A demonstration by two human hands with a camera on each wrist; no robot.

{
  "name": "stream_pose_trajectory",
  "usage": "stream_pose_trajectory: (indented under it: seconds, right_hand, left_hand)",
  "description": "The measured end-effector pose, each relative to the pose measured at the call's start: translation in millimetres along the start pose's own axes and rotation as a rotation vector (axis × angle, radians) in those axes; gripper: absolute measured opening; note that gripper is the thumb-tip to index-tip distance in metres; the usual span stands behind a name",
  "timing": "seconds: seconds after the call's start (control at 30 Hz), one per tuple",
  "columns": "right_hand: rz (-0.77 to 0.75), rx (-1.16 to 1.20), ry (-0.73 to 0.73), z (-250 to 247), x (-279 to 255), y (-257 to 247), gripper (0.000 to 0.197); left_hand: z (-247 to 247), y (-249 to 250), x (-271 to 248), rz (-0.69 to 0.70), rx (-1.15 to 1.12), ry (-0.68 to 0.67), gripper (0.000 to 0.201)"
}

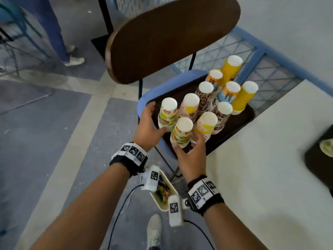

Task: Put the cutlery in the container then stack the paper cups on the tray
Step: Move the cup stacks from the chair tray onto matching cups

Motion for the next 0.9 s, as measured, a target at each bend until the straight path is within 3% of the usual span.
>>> stream_pose_trajectory:
  seconds: [0.1, 0.3, 0.53, 0.9]
  right_hand:
    - [0.021, -0.021, 0.047, 12, 6, 1, 0.082]
    - [0.082, -0.068, 0.090, 28, 14, 16, 0.084]
    - [0.077, -0.123, 0.180, 32, 21, 19, 0.094]
    - [-0.012, -0.089, 0.152, 22, 25, 2, 0.075]
  left_hand:
    - [14, 5, 23, 0.009, 0.051, -0.149, 0.115]
    - [35, -8, 41, -0.009, 0.179, -0.256, 0.109]
    - [41, -26, 71, 0.003, 0.295, -0.253, 0.111]
    - [30, -5, 41, 0.050, 0.257, -0.199, 0.086]
Point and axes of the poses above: each hand's wrist, its own x-axis towards the middle knuckle, its own z-axis out of the palm, y = z × x, the point moved 10 cm from there along x, towards the middle knuckle, and after that the axes turned 8 degrees about -z, right-handed, at the moved point
